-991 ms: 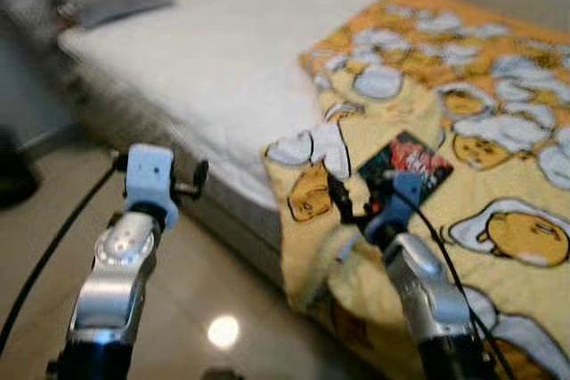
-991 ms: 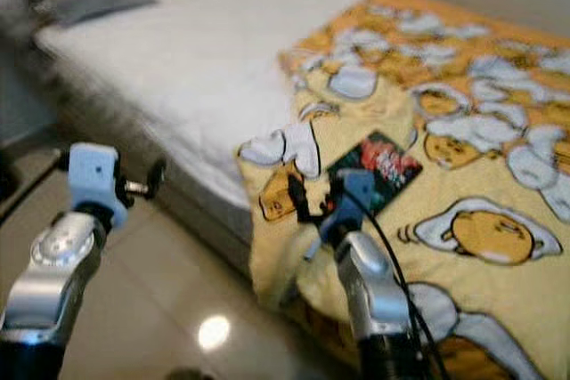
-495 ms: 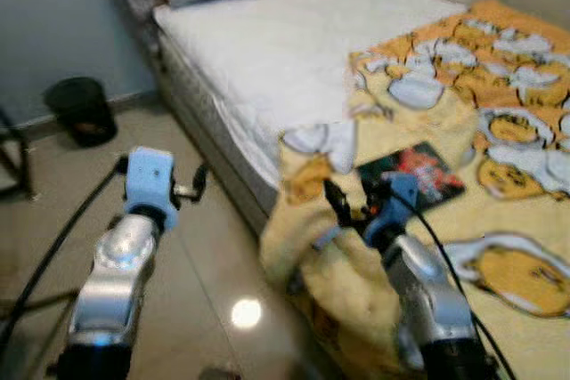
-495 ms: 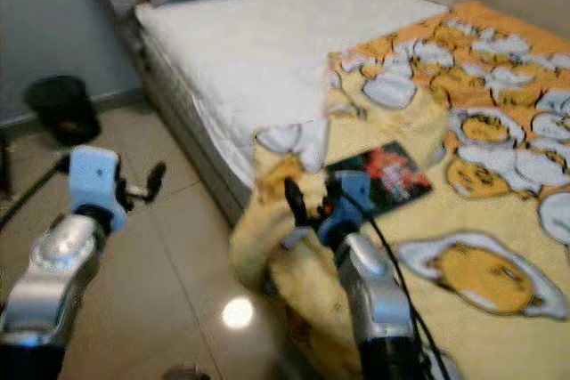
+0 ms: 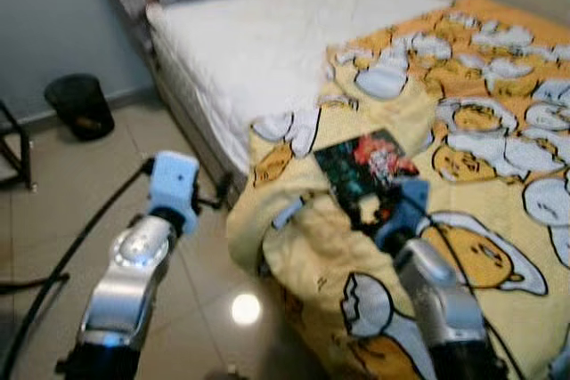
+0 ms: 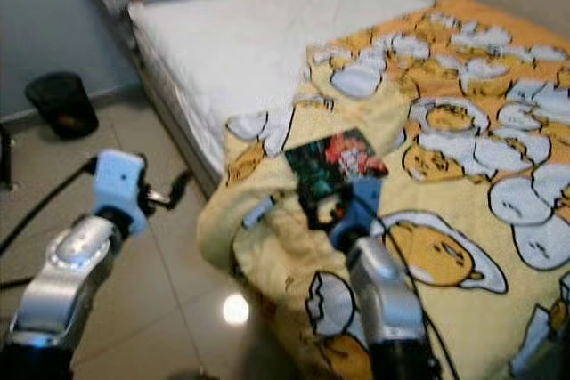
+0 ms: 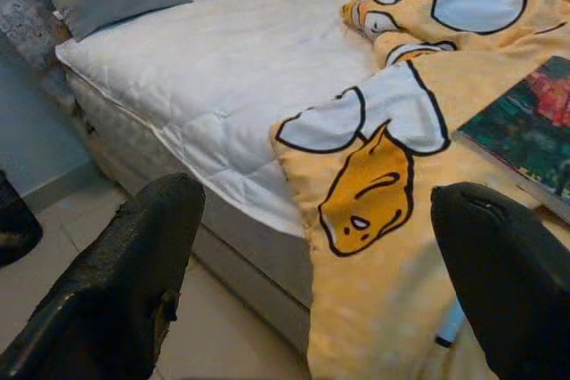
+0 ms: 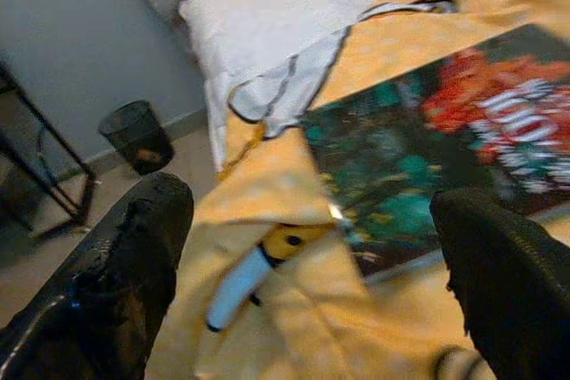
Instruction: Clean up the room
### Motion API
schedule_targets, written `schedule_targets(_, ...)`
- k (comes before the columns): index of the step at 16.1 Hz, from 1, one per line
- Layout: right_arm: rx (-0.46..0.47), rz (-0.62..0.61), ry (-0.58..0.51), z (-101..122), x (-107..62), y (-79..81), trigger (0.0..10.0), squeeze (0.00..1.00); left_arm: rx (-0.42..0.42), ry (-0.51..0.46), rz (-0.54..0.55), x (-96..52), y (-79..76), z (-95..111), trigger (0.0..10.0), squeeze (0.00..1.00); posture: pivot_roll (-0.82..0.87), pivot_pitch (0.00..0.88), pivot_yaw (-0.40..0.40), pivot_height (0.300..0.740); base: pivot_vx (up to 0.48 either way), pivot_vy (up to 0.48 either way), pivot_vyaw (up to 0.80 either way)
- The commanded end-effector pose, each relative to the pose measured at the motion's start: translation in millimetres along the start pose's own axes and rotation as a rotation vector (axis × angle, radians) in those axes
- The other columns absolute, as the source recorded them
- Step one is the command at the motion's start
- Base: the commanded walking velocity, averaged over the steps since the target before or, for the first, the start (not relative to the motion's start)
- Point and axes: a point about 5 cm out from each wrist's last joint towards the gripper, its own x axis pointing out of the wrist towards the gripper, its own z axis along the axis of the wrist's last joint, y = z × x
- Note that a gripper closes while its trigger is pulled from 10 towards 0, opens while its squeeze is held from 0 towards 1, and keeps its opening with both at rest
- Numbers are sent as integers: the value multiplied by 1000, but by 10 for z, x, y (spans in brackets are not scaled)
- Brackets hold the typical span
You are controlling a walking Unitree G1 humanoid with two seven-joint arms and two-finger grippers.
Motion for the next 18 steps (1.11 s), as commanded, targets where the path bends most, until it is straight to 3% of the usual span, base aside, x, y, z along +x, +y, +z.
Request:
schedule_targets(1,4,-1,7,38,36,34,10000,0,18,0,-3,-27,34,23,10000,733,-11,0,-9,740,0,0,0)
schedule_targets(3,-31,-8,38,2,35,24,10000,0,18,2,1,-35,39,18,10000,675,-12,0,-9,740,0,0,0)
schedule_targets(8,-41,-4,37,-19,22,57,10000,0,-10,10,36,-67,86,-8,10000,671,-6,0,-13,740,0,0,0)
schedule_targets(14,-67,45,45,-2,19,79,10000,0,-32,3,39,-77,88,8,10000,675,-9,0,-12,740,297,0,0)
schedule_targets(18,-34,111,70,-41,-25,142,10000,0,-38,8,18,-85,39,-6,10000,678,-14,0,-12,740,305,0,328)
